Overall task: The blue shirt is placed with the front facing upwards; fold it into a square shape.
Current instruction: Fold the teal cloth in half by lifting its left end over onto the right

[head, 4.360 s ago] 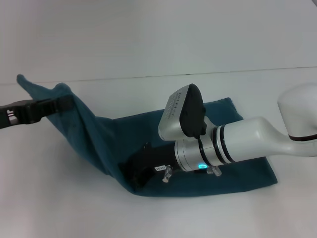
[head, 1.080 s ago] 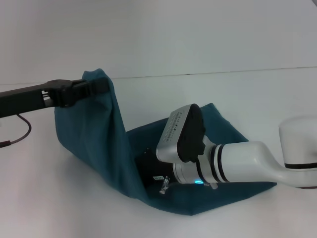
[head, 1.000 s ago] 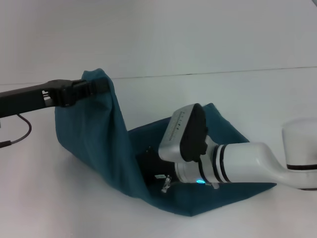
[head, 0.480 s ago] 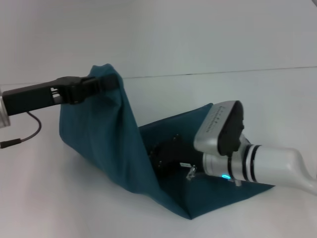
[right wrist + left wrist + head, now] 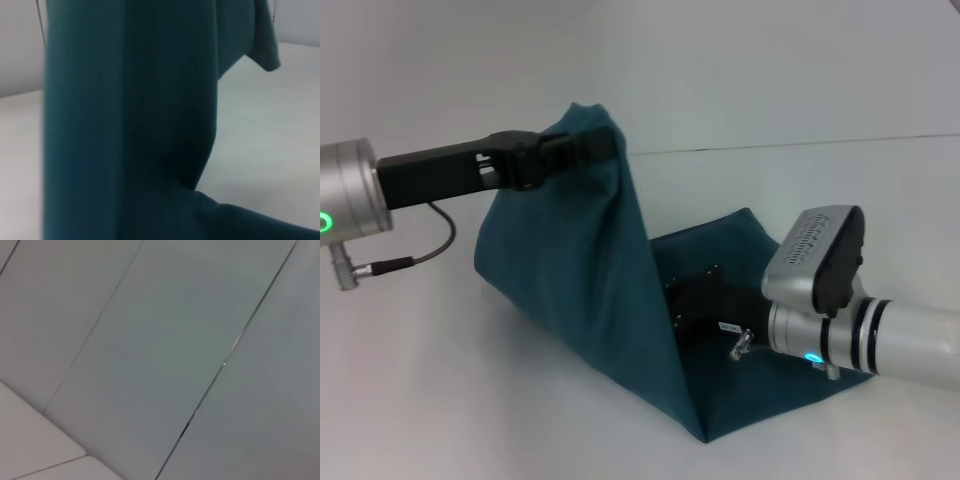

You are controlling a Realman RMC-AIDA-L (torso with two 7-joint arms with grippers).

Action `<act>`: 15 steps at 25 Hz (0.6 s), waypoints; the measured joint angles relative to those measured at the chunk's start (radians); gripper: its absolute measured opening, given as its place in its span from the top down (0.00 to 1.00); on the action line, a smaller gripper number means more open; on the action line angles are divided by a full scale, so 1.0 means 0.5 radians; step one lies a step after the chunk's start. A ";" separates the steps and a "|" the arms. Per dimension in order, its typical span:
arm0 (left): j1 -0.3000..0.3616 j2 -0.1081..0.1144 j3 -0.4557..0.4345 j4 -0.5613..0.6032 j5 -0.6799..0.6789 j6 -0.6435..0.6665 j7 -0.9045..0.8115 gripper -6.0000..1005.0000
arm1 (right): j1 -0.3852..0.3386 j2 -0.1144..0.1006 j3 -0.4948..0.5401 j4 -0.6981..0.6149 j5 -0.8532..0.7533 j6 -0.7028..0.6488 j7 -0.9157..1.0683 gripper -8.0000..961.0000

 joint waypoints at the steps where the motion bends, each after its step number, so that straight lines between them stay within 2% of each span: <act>1: -0.012 -0.008 0.015 0.000 -0.014 -0.001 -0.002 0.96 | -0.010 -0.001 0.000 -0.012 0.000 -0.019 0.012 0.99; 15: -0.112 -0.087 0.118 -0.003 -0.026 -0.060 -0.006 0.96 | -0.022 0.008 -0.074 -0.057 -0.012 -0.106 0.050 0.99</act>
